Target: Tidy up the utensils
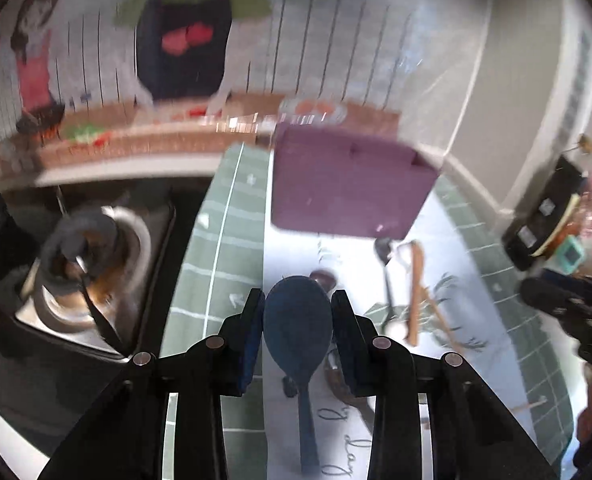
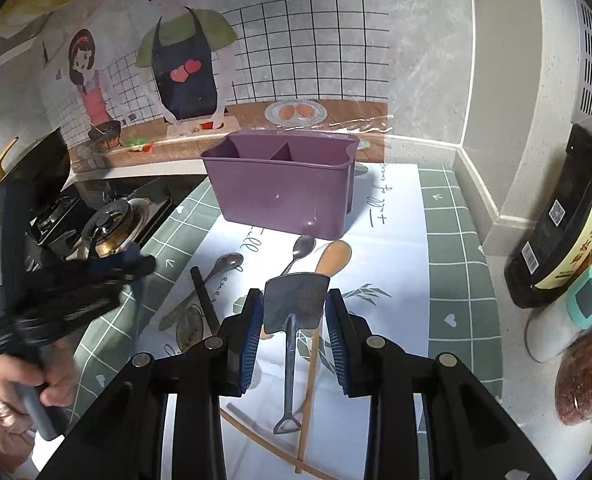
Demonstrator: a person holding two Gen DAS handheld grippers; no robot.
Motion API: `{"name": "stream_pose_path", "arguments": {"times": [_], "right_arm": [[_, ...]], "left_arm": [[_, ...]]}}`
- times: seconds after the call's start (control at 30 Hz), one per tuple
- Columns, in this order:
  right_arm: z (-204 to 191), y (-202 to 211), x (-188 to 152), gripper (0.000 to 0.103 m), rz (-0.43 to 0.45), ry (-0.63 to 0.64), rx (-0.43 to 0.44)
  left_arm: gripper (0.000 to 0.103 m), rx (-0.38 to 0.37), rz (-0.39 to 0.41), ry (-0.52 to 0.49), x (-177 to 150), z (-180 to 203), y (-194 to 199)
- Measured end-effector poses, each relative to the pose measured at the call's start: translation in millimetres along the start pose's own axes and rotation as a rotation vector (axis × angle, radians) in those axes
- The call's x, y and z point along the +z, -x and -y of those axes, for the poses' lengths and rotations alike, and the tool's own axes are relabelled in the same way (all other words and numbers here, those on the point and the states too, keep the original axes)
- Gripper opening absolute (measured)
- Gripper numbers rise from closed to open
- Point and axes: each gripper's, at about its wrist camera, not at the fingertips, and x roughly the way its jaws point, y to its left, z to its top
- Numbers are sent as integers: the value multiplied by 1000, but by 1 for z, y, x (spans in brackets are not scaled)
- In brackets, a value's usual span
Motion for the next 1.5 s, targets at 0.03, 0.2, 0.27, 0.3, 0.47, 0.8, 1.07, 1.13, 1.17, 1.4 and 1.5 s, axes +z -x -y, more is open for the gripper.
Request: {"name": "stream_pose_path", "arguments": {"times": [0.03, 0.2, 0.27, 0.3, 0.47, 0.8, 1.07, 1.13, 1.17, 1.4, 1.5], "right_arm": [[0, 1, 0, 29, 3, 2, 5], [-2, 10, 10, 23, 43, -13, 36], [-2, 18, 20, 4, 68, -26, 60], [-1, 23, 31, 4, 91, -37, 81], [-4, 54, 95, 4, 229, 26, 87], [-10, -17, 87, 7, 20, 252, 119], [-28, -100, 36, 58, -240, 425, 246], [-22, -119, 35, 62, -287, 393, 267], [-19, -128, 34, 63, -305, 372, 269], [5, -142, 20, 65, -406, 217, 255], [-5, -127, 6, 65, -451, 241, 320]], "left_arm": [[35, -7, 29, -9, 3, 2, 10], [35, -46, 140, -23, 29, 10, 43], [35, -89, 191, -25, 56, 14, 56], [35, -116, 219, -28, 74, 16, 62], [35, -159, 303, -27, 147, 18, 71], [35, -105, 227, 3, 134, -14, 39], [35, -85, 147, 55, 97, -38, 28], [35, -86, 136, 64, 93, -40, 28], [35, -87, 132, 68, 92, -41, 29], [35, -85, 103, 102, 79, -51, 28], [35, -89, 88, 117, 75, -53, 26]]}}
